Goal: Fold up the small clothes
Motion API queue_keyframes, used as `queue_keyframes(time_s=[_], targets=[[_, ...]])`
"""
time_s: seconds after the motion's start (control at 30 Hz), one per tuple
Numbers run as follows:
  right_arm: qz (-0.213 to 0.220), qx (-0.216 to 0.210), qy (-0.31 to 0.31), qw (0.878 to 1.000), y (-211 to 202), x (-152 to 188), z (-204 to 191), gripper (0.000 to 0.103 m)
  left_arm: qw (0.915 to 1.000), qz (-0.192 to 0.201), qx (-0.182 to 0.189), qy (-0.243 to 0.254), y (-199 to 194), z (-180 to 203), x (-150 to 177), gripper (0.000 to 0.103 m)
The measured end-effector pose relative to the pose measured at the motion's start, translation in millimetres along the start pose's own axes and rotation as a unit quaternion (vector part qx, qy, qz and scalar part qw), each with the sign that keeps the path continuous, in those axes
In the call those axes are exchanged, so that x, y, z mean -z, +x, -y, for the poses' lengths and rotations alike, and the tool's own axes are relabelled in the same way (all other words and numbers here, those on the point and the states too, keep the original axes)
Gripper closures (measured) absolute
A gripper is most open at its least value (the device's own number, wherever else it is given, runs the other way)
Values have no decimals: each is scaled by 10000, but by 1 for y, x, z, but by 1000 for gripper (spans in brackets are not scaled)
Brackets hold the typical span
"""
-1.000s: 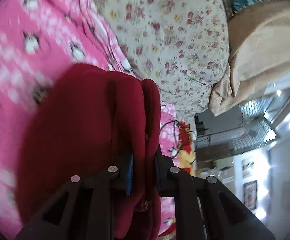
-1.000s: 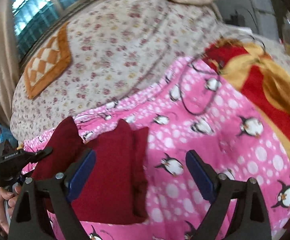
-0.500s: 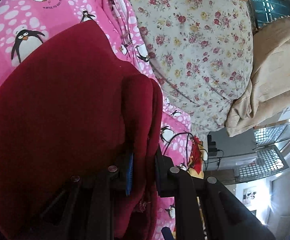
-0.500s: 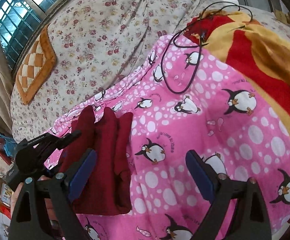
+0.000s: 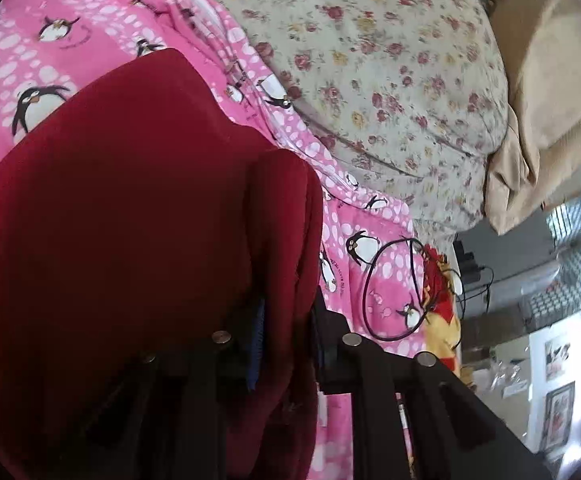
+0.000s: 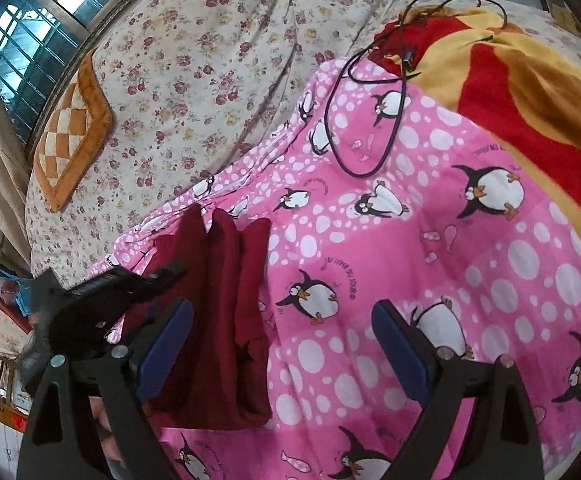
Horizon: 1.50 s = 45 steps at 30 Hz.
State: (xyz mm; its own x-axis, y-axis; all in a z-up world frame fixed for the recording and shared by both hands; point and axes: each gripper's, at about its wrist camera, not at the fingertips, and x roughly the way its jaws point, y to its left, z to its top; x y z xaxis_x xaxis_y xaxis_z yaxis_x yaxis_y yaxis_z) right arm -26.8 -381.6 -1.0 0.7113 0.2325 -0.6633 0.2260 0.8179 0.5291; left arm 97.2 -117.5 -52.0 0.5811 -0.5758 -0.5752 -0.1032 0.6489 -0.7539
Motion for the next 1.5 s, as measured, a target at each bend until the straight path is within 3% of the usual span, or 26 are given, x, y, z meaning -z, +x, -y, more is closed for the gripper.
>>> queue_keyframes(time_s=[0.2, 0.4, 0.53, 0.67, 0.73, 0.8, 0.9, 0.97, 1.03, 1.1, 1.13, 1.2, 1.27, 1.37, 1.43, 1.5], targets=[[105, 155, -5, 9998, 0, -3, 0, 9, 9980, -394, 490, 66, -8, 10, 3, 76], [222, 274, -49, 9994, -2, -4, -2, 9, 9898, -849, 1129, -170, -35, 8, -2, 76], [305, 312, -122, 9990, -4, -5, -5, 9, 9877, -795, 1334, 198, -68, 8, -17, 76], [241, -319, -753, 9964, 1, -2, -32, 32, 9893, -569, 705, 1146, -94, 0, -37, 76], [118, -768, -1575, 9845, 3, 6, -67, 47, 9819, -507, 197, 1813, -98, -5, -38, 85], [35, -968, -2500, 9634, 8, 21, -110, 61, 9742, -361, -164, 2221, -100, -11, -34, 93], [-339, -1319, -3050, 9425, 26, 38, -149, 72, 9732, -114, -178, 2292, -105, -27, -33, 93], [-582, -1167, -3297, 9350, 43, 47, -166, 77, 9765, 8, -115, 2153, -105, -40, -37, 93], [-775, -454, -3553, 9304, 63, 54, -169, 81, 9803, -153, 87, 1968, -99, -52, -38, 93], [-834, 274, -3320, 9392, 68, 53, -148, 85, 9797, -241, 232, 1975, -96, -56, -35, 93], [-845, 355, -3084, 9468, 61, 52, -133, 86, 9782, -255, 285, 2041, -97, -55, -33, 93], [-894, 385, -2780, 9556, 46, 52, -112, 86, 9762, -280, 324, 2126, -97, -55, -30, 93], [-958, 329, -2489, 9632, 35, 55, -93, 97, 9776, -343, 333, 2051, -97, -59, -30, 93], [-1138, -159, -1638, 9798, 30, 53, -64, 97, 9795, -366, 397, 1942, -98, -64, -32, 93], [-804, -135, -1658, 9828, 19, 45, -67, 97, 9796, -339, 334, 1950, -98, -65, -32, 93], [-96, -110, -2052, 9786, 2, 40, -87, 92, 9797, -322, 330, 1952, -98, -66, -31, 93]])
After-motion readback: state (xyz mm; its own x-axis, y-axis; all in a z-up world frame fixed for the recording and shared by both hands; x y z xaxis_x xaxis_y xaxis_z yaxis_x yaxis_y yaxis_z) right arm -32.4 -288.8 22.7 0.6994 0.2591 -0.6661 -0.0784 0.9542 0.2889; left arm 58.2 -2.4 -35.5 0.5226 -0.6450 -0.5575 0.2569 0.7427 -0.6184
